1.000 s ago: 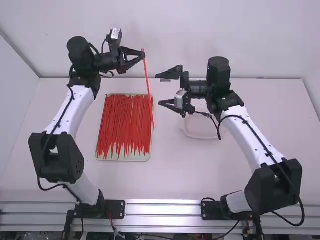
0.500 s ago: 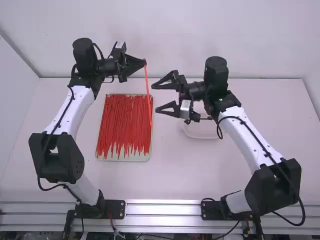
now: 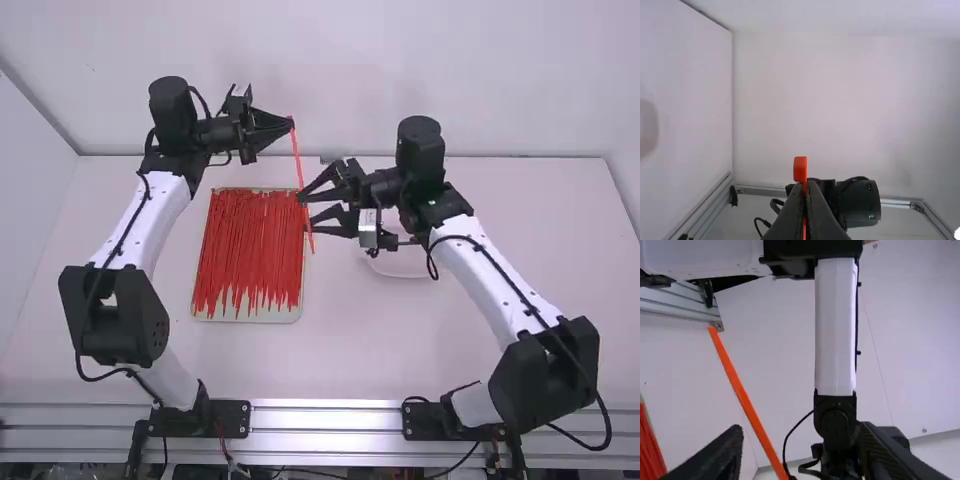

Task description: Fasten the cable tie

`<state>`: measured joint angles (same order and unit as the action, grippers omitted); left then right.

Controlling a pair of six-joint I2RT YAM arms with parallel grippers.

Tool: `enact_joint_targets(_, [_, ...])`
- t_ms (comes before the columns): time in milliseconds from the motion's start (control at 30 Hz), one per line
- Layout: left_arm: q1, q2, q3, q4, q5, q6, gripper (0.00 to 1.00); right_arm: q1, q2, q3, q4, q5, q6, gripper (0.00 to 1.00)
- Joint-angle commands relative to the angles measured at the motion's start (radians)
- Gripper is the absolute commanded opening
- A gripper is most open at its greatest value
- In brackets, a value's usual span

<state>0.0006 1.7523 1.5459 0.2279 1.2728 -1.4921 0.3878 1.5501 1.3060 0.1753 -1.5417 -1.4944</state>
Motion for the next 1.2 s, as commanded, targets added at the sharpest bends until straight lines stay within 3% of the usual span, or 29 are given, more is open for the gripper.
enact_joint_targets(0, [-0.007, -0.017, 0.017, 0.008, -0.006, 0.023, 0.02, -0.002, 0.006, 0.022, 0.0, -0.015, 0.001, 0.4])
enact_joint_targets(100, [-0.006, -0.017, 0.017, 0.008, -0.006, 0.024, 0.02, -0.002, 0.006, 0.022, 0.001, -0.015, 0.002, 0.32])
enact_joint_targets(300, [-0.006, -0.017, 0.017, 0.008, -0.006, 0.05, 0.02, -0.002, 0.006, 0.022, 0.0, -0.015, 0.005, 0.3])
enact_joint_targets(600, [-0.006, -0.017, 0.017, 0.041, 0.024, 0.054, 0.02, -0.001, 0.006, 0.022, 0.003, -0.015, 0.002, 0.14])
enact_joint_targets(767, [0.004, -0.017, 0.017, 0.041, 0.021, 0.053, 0.02, -0.002, 0.006, 0.022, 0.001, -0.015, 0.001, 0.14])
enact_joint_targets(867, [0.005, -0.017, 0.017, 0.041, 0.021, 0.053, 0.02, -0.002, 0.006, 0.022, 0.001, -0.014, 0.002, 0.0])
enact_joint_targets(933, [0.006, -0.017, 0.017, 0.042, 0.021, 0.054, 0.02, -0.002, 0.006, 0.022, 0.001, -0.014, 0.011, 0.0])
enact_joint_targets(1067, [0.004, -0.017, 0.017, 0.042, 0.021, 0.141, 0.02, -0.002, 0.006, 0.022, 0.002, -0.005, 0.109, 0.0])
enact_joint_targets(1167, [0.005, -0.017, 0.017, 0.03, 0.023, 0.325, 0.02, -0.001, 0.006, 0.023, 0.013, -0.006, 0.313, 0.0])
